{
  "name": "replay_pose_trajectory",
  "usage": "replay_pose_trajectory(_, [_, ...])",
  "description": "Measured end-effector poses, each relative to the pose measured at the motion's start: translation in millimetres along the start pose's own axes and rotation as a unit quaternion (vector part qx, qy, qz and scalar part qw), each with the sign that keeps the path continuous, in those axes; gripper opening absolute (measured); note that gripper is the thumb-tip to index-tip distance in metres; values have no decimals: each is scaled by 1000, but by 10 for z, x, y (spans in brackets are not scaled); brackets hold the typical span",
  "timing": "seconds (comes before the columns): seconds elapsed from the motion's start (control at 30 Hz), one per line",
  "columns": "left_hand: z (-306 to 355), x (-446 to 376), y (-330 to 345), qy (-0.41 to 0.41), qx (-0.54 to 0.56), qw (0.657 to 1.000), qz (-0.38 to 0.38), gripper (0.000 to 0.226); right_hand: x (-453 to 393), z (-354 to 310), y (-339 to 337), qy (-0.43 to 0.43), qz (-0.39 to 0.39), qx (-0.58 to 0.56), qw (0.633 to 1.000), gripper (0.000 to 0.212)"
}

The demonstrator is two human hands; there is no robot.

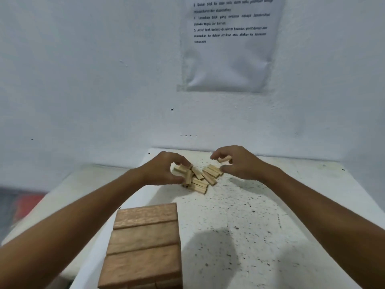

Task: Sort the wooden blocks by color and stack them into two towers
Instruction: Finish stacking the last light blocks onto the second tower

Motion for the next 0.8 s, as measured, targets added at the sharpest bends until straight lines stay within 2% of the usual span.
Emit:
replay_pose_trajectory(0.1, [-53,-68,127,31,-17,999,-5,69,-128,17,336,-36,-63,101,992,48])
replay_pose_trajectory(0.17, [-38,-95,186,44,-32,998,-15,60,-151,-6,499,-60,-88,162,981,48])
replay_pose_trajectory(0.27, [-40,-105,237,57,-48,997,-20,43,-171,45,665,-52,-107,211,970,42])
replay_pose_trajectory(0.33, [-68,-103,281,62,-53,996,-21,37,-174,64,706,-53,-96,205,973,46])
replay_pose_trajectory(0.47, [-145,-90,286,60,-53,997,9,33,-175,-7,696,-92,-47,185,977,24])
replay_pose_trajectory(0.57, [-180,-86,290,51,-39,998,26,37,-161,-20,693,-106,-22,207,972,24])
replay_pose_trajectory(0.67, [-197,-69,280,46,-26,998,40,49,-151,-49,624,-87,-1,214,973,41])
replay_pose_trajectory(0.73, [-204,-36,245,48,-18,997,55,52,-191,-60,567,-55,-6,166,985,56])
replay_pose_trajectory(0.8, [-225,0,223,48,-16,997,63,53,-256,-91,540,-25,-15,113,993,59])
Point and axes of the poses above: each hand's wrist, its own x-axis away from the middle knuckle, its own y-axis out of the palm, z = x × y, the point moved 9 cm from there along -x, towards the middle knuckle, and after that the axes turned 13 degrees about y, right-handed, at the moved point
